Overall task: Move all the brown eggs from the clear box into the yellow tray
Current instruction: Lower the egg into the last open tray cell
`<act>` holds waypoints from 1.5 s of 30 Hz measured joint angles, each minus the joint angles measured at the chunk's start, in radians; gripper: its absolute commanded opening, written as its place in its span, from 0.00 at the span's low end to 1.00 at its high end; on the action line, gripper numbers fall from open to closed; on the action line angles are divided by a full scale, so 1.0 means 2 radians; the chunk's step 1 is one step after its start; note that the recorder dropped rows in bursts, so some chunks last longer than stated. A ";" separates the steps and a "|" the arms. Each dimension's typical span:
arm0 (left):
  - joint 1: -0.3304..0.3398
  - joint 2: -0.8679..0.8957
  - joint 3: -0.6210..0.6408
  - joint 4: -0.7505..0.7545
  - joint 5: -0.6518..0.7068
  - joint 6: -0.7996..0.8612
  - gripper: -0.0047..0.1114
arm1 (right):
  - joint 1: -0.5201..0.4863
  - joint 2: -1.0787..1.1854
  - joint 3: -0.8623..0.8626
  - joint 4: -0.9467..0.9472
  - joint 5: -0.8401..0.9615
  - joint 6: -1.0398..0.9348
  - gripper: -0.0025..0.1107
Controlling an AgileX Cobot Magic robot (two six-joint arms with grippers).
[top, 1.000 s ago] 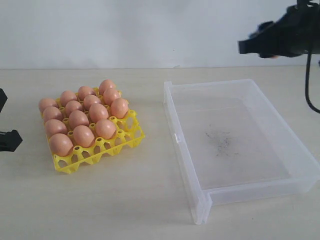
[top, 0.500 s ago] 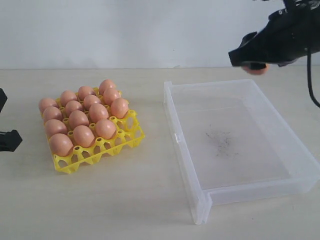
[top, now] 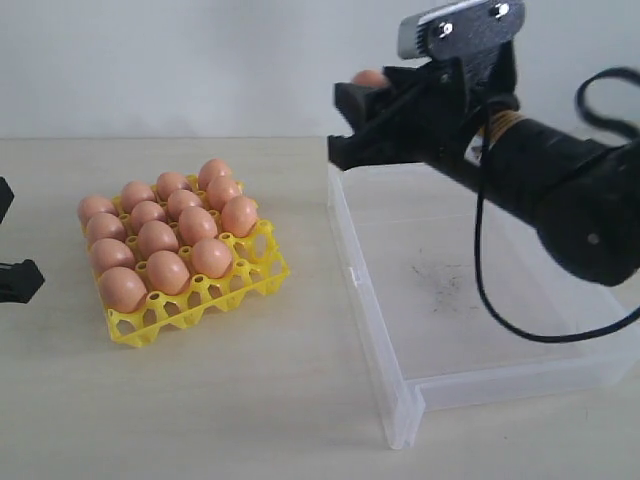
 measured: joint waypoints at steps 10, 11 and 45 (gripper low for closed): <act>0.000 0.000 0.000 -0.004 0.012 0.000 0.07 | 0.002 0.158 -0.039 -0.141 -0.208 0.114 0.02; 0.000 0.000 0.000 -0.004 0.012 0.000 0.07 | 0.002 0.171 -0.053 -0.162 -0.209 0.117 0.02; 0.000 0.000 0.000 -0.008 0.013 0.016 0.07 | -0.020 0.345 -0.206 -0.255 -0.219 0.227 0.02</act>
